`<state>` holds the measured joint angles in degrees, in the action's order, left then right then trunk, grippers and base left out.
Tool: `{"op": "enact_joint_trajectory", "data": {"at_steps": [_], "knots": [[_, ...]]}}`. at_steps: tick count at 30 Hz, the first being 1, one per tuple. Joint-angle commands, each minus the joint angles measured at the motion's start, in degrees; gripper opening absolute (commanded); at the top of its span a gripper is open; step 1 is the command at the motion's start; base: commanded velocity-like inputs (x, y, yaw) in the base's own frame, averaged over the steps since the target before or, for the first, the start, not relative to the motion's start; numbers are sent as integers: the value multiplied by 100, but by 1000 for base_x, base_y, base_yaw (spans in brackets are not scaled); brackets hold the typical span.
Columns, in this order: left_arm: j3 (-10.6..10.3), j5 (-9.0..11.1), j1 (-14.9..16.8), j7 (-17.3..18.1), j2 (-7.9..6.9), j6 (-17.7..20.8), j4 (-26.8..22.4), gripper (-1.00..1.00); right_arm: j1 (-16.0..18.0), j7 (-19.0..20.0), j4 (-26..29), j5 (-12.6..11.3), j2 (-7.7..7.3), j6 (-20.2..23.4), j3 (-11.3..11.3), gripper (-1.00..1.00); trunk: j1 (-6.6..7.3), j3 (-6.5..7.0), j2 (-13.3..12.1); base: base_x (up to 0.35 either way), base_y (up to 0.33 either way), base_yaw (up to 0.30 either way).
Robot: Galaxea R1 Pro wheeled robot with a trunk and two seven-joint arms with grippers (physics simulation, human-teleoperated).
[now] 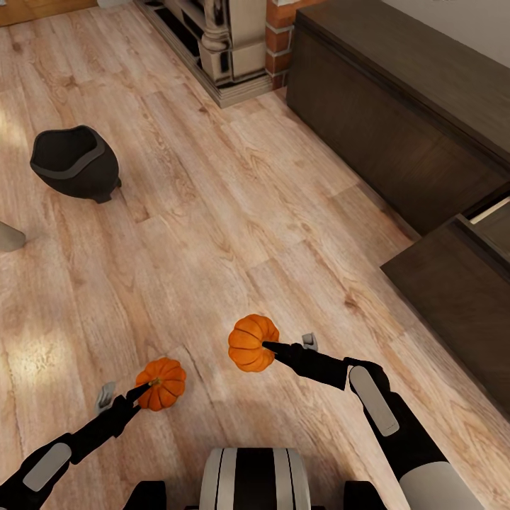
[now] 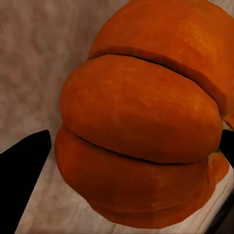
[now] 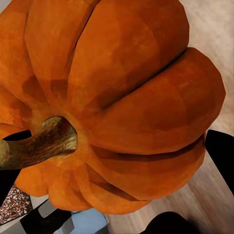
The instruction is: Place each of the two pumpkins and all three candles from the living room inside a cabinet in the living room (use any cabinet), then make sure every cabinet is closed, and position the cauldron so it is next to a table in the living room.
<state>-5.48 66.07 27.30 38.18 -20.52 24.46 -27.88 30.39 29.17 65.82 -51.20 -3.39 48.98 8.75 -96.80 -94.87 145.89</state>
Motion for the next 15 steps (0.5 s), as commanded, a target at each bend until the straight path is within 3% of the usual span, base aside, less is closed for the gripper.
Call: {"op": "enact_joint_trajectory", "data": {"at_steps": [1, 15], "knots": [[-26, 11, 3, 0, -5, 6, 10, -100, 2, 19, 1, -4, -3, 16, 4, -100, 0, -3, 1, 0, 0, 0], [-23, 19, 3, 23, -10, 6, 10, -100, 2, 19, 1, -8, 0, 16, 4, -100, 0, -3, 1, 0, 0, 0]]}}
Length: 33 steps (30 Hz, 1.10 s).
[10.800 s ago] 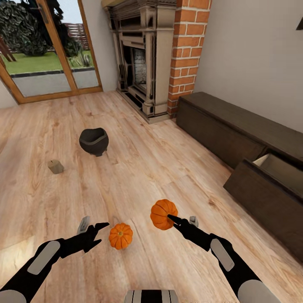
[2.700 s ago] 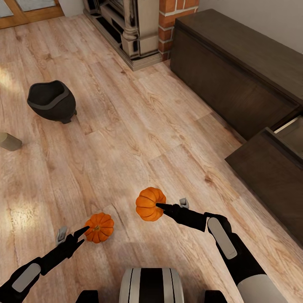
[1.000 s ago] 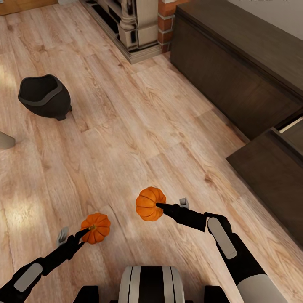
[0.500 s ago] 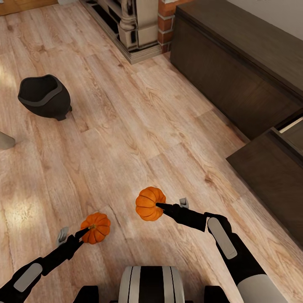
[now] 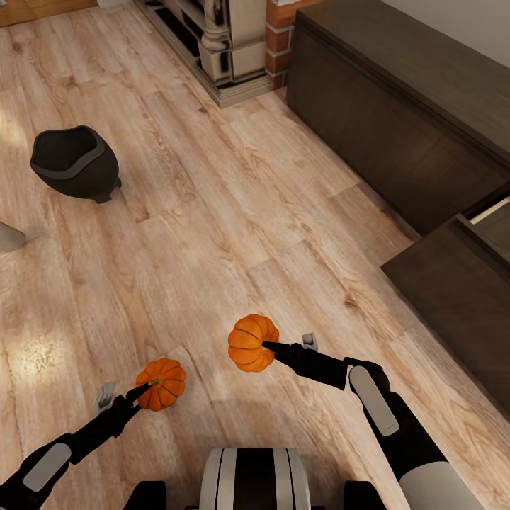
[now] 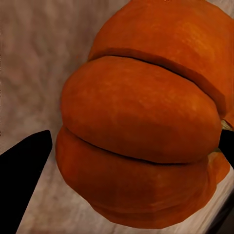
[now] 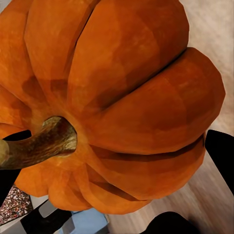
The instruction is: Place each of the two pumpkins and all three candles from the living room inside a cabinet in the living room (use any cabinet), then make sure every cabinet is closed, and position the cauldron so it is next to a table in the living room.
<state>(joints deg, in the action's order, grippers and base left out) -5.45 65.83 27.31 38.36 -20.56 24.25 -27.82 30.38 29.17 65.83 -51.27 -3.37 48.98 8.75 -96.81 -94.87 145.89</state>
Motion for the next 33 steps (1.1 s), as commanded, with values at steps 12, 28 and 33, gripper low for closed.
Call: {"op": "enact_joint_trajectory", "data": {"at_steps": [12, 28, 33], "knots": [[-30, 44, 3, 33, -18, 29, 4, -100, 3, 19, 0, 3, -4, 15, 4, -100, 24, 197, -11, 0, 0, 0], [-27, 82, -5, 833, -194, 93, 4, -100, 3, 27, -8, -13, -3, 15, -3, -100, 65, 551, -32, 0, 0, 0], [-19, 89, -6, 1157, -256, 158, 4, -100, 3, 28, -9, -9, -1, 15, 1, -100, 78, 662, -39, 0, 0, 0]]}}
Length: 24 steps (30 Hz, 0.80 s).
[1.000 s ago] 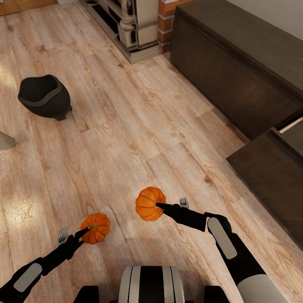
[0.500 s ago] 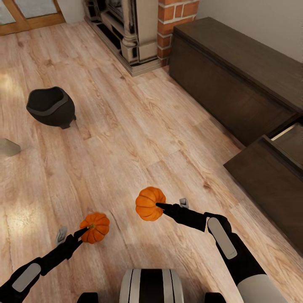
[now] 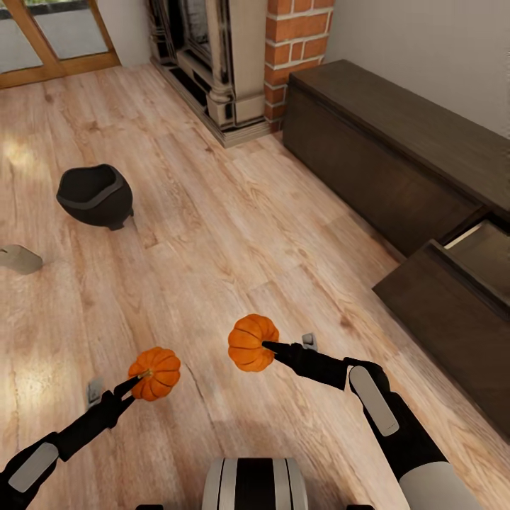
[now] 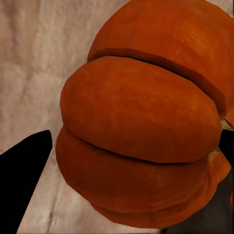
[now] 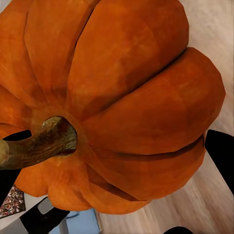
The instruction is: Place each of the two pumpkins and all three candles from the living room inside a cabinet in the living room (use any cabinet), then make sure every cabinet is closed, and position the cauldron so it is next to a table in the living room.
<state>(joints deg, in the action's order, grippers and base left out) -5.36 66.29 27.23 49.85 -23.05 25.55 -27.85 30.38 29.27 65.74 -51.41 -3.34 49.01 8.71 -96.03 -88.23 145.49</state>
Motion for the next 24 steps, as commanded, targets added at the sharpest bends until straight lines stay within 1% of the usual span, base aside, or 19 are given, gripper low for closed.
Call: {"op": "enact_joint_trajectory", "data": {"at_steps": [1, 10, 15, 24], "knots": [[-28, 43, 2, 21, -7, 32, 8, -100, 3, 18, 0, 4, -2, 12, 6, -100, 3, 19, 0, 0, 0, 0], [-31, 42, 0, 40, -7, 38, 8, -100, 3, 22, -11, 0, -6, 6, 2, -100, 26, 226, -12, 0, 0, -23], [-33, 43, 0, 40, -7, 38, 8, -100, 3, 26, -111, -1, -8, 4, -1, -100, 39, 367, -19, 0, 0, -185], [-31, 51, 0, 42, -7, 38, 8, -100, 3, 27, -132, 0, -6, 4, -1, -100, 62, 625, -31, 0, 0, -211]]}}
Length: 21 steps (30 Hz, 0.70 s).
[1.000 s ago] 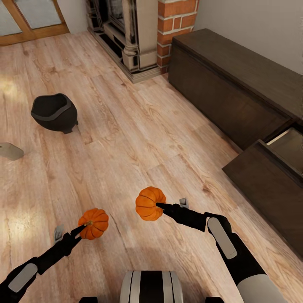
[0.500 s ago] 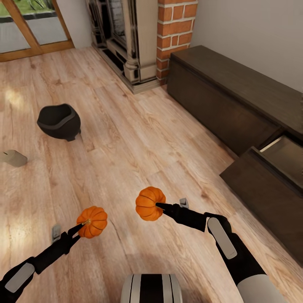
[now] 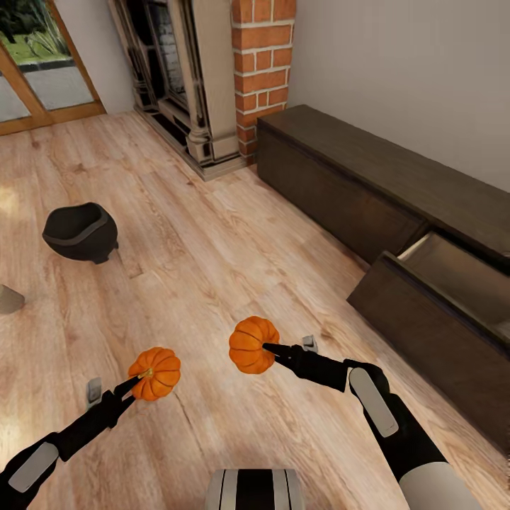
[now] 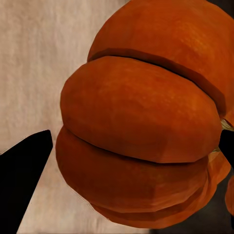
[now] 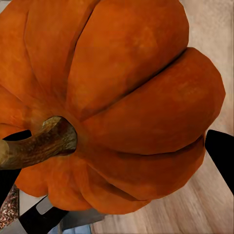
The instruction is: Place each of the two pumpkins and all three candles from the living room inside a cabinet in the living room (use any cabinet), then make sure every cabinet is closed, and position the cauldron so it is next to a table in the living room.
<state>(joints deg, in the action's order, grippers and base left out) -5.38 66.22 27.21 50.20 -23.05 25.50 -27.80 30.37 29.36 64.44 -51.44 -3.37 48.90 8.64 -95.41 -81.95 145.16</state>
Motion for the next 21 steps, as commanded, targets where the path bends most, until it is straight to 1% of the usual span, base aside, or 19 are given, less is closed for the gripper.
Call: {"op": "enact_joint_trajectory", "data": {"at_steps": [1, 5, 11, 21], "knots": [[-31, 57, 2, 7, -8, 43, 2, -100, 4, 18, -2, 2, -3, 14, 6, -100, 3, 26, 0, 0, 0, -215], [-30, 58, 3, 7, -8, 43, 2, -100, 4, 18, -2, 2, -1, 14, 6, -100, 13, 136, -6, 0, 0, -180], [-30, 58, 2, 7, -7, 43, 2, -100, 4, 18, -2, 2, 0, 14, 6, -100, 29, 288, -14, 0, 0, -39], [-32, 58, 3, 10, -8, 43, 2, -100, 4, 18, -2, 2, -2, 14, 6, -100, 55, 592, -27, 0, 0, -60]]}}
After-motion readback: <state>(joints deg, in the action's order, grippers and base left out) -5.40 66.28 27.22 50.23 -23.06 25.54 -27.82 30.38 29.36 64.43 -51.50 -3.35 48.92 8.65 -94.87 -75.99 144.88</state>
